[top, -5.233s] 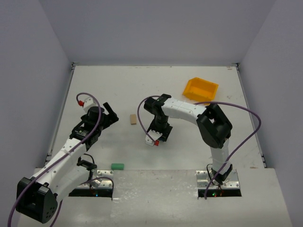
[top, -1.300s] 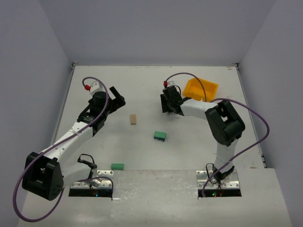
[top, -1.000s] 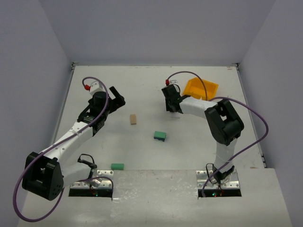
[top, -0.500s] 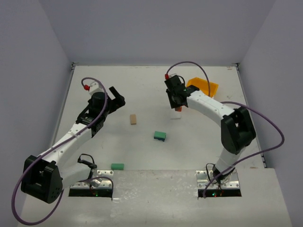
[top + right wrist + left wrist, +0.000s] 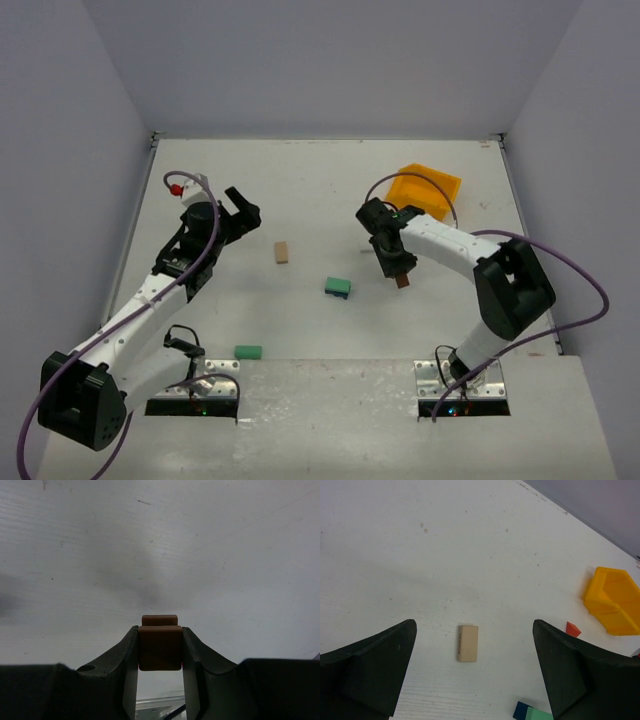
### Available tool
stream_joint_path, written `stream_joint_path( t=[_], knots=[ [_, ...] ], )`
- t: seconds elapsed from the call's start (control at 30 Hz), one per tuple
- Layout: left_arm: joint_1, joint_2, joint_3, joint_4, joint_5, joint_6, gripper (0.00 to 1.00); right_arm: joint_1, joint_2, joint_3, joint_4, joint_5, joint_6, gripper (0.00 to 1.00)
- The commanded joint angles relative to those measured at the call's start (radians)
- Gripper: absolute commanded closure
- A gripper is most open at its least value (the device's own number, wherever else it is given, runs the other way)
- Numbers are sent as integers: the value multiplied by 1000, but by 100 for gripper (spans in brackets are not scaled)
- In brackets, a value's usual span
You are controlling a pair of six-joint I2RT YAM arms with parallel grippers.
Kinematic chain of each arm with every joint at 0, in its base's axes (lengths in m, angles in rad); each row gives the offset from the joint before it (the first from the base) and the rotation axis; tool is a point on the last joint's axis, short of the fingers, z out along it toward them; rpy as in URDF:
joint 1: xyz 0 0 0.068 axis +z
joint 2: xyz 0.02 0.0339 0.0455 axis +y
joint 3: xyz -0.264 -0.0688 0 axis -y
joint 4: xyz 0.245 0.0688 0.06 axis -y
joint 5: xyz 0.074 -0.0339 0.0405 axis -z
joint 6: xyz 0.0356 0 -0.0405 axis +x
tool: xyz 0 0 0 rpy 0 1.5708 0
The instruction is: Build the wood block tower
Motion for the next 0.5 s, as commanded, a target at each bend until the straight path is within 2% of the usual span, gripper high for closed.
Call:
stream_joint_path(
  t=[0.0, 0.23, 0.3, 0.37, 0.47],
  knots=[
    [-1, -22, -14, 43, -12, 9, 0, 6, 110, 51, -24, -11, -13, 77],
    [-1, 4, 0, 33, -20, 13, 0, 6, 269, 165, -17, -57, -92, 64],
    [-1, 5, 1, 33, -21, 13, 0, 5, 303, 205, -17, -61, -98, 57],
    [-1, 1, 0, 33, -20, 13, 0, 5, 323, 220, -17, -57, -98, 45],
    [-1, 1, -2, 33, -20, 13, 0, 3, 308, 208, 1, -43, -87, 35]
  ],
)
